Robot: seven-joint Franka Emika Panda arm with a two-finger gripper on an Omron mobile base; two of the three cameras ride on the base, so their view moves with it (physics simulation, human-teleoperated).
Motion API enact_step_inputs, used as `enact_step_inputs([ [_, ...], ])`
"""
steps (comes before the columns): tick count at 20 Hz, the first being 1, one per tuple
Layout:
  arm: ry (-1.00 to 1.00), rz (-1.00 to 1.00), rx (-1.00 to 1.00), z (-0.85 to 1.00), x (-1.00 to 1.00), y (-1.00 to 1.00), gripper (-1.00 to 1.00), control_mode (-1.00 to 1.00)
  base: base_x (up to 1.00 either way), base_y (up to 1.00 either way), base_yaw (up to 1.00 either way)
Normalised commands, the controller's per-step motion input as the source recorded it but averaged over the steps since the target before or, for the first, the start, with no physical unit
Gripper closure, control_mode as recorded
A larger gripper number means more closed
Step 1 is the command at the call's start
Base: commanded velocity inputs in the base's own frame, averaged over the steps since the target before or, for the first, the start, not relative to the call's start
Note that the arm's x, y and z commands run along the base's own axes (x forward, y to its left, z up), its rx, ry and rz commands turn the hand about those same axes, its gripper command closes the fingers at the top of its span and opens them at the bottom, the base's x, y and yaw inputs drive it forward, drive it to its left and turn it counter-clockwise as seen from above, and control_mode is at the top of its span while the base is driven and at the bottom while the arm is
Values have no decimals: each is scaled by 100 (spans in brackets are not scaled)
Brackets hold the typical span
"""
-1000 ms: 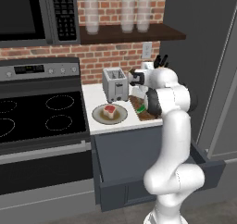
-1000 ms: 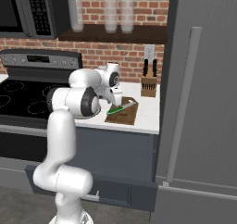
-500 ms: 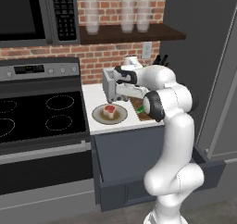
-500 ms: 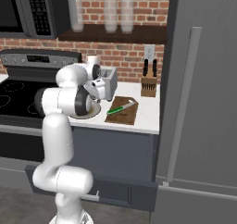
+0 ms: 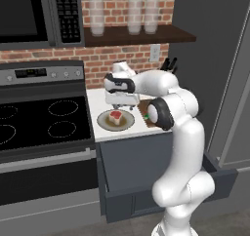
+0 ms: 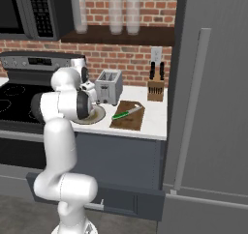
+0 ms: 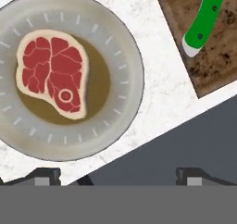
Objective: Pick up the knife from the drawer and place it on the cutting board. Then place the meat from the plate to the cutting board.
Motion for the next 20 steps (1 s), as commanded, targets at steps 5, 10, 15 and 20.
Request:
enact_step_inputs([
  [5, 9, 35, 3, -19, 30, 0, -100, -100, 0, 0, 0],
  [10, 7, 31, 5, -32, 36, 2, -100, -100, 0, 0, 0],
  [15, 1, 18, 4, -30, 29, 30, -100, -100, 0, 0, 0],
  [20, 0, 10, 1, -37, 31, 31, -100, -100, 0, 0, 0],
])
